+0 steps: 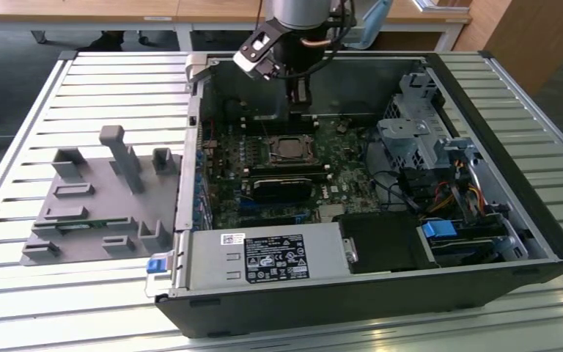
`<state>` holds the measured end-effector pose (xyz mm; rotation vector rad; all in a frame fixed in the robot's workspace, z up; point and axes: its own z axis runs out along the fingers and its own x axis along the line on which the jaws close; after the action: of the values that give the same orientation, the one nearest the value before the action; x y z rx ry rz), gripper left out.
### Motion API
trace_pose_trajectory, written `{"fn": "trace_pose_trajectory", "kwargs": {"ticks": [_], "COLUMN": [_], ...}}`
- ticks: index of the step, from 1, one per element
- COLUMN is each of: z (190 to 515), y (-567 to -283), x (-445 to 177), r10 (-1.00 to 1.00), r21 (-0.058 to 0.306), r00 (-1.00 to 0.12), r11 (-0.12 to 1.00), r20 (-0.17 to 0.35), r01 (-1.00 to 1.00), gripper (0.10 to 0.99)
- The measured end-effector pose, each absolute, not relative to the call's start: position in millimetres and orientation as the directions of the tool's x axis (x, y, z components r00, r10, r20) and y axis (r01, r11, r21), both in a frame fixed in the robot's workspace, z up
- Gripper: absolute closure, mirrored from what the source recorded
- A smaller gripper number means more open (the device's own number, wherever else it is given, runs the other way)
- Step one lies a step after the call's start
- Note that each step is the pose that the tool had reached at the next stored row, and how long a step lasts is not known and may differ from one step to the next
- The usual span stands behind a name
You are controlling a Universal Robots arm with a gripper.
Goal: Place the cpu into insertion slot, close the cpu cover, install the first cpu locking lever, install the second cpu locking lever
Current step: 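Install the first cpu locking lever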
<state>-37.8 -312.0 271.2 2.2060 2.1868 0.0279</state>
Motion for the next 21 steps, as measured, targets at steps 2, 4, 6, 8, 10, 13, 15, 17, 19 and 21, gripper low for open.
{"fn": "trace_pose_trajectory", "kwargs": {"ticks": [2,4,6,8,10,13,15,17,19,21], "z": [271.2,271.2,271.1,271.0,271.0,270.9,270.8,270.8,270.8,270.8], "y": [-312.0,-312.0,-312.0,-312.0,-312.0,-312.0,-312.0,-312.0,-312.0,-312.0], "x": [-37.7,-37.8,-37.7,-37.8,-37.8,-37.7,-37.8,-37.8,-37.8,-37.8], "r10": [1.000,0.999,0.996,0.992,0.987,0.978,0.972,0.966,0.958,0.951], "r21": [0.038,0.038,0.038,0.038,0.038,0.038,0.038,0.038,0.038,0.038], "r00": [-0.013,-0.049,-0.085,-0.122,-0.158,-0.208,-0.236,-0.260,-0.285,-0.309], "r11": [0.014,0.049,0.085,0.123,0.158,0.208,0.236,0.260,0.286,0.310], "r20": [-0.012,-0.012,-0.012,-0.012,-0.012,-0.012,-0.012,-0.012,-0.012,-0.012], "r01": [0.999,0.998,0.996,0.992,0.987,0.977,0.971,0.965,0.958,0.950], "gripper": [0.965,0.965,0.965,0.965,0.965,0.965,0.965,0.965,0.965,0.965]}}
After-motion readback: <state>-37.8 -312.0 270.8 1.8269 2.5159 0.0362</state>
